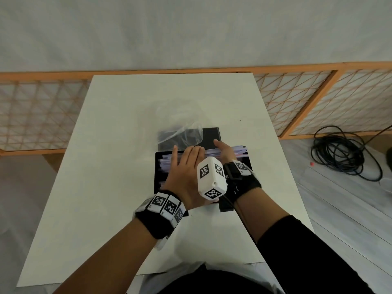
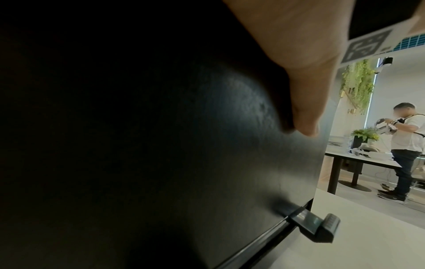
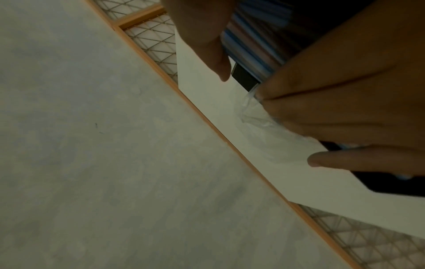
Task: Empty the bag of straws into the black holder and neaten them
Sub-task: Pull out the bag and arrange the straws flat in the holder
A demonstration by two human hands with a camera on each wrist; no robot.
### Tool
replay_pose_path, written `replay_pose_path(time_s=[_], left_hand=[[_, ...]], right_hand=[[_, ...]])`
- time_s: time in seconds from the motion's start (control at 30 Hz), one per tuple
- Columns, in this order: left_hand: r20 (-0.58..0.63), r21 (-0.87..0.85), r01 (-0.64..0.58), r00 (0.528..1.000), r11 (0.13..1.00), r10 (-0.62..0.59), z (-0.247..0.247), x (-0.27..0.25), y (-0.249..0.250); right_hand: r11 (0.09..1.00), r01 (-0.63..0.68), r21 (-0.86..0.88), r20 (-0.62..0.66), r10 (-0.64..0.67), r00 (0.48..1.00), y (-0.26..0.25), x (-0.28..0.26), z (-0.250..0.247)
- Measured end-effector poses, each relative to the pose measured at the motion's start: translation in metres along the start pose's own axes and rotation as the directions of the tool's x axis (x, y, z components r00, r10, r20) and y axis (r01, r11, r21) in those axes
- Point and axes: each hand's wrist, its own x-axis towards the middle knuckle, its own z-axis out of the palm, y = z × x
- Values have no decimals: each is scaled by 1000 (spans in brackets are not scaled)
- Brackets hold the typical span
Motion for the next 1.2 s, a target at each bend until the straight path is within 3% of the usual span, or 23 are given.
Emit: replay_pose_path(time_s=[0.17,0.4,0.6,0.77,0.93,1.03,1.13,1.17,1.2], left_hand=[[-38,1,-21,999,1000,21,4,0,-3],[-78,-48,-20,997,999,16,3,0,2],[77,35,60,995,998,-62,-6,3,3],[35,36,97,995,995,-99,0,5,5],[-35,14,80,996,997,-80,7,5,5],[-22,13,92,996,996,-91,5,5,5],[1,-1,105,994,994,-105,4,6,5],[3,1,104,995,995,-104,4,6,4],[6,9,103,995,995,-103,5,6,4]], right_hand=[[995,4,-103,-49,-9,999,5,5,-7],[999,0,-41,29,1,1000,6,5,-15],[984,42,-172,40,-36,999,1,-9,-17],[938,97,-334,85,-73,994,-17,-36,-21],[915,53,-399,67,-28,997,-35,-55,-32],[924,96,-371,168,-35,985,-42,-63,-28],[791,375,-483,327,-234,916,-46,-77,-24],[632,496,-595,391,-311,866,-47,-77,-25],[345,582,-737,466,-364,806,-48,-75,-28]])
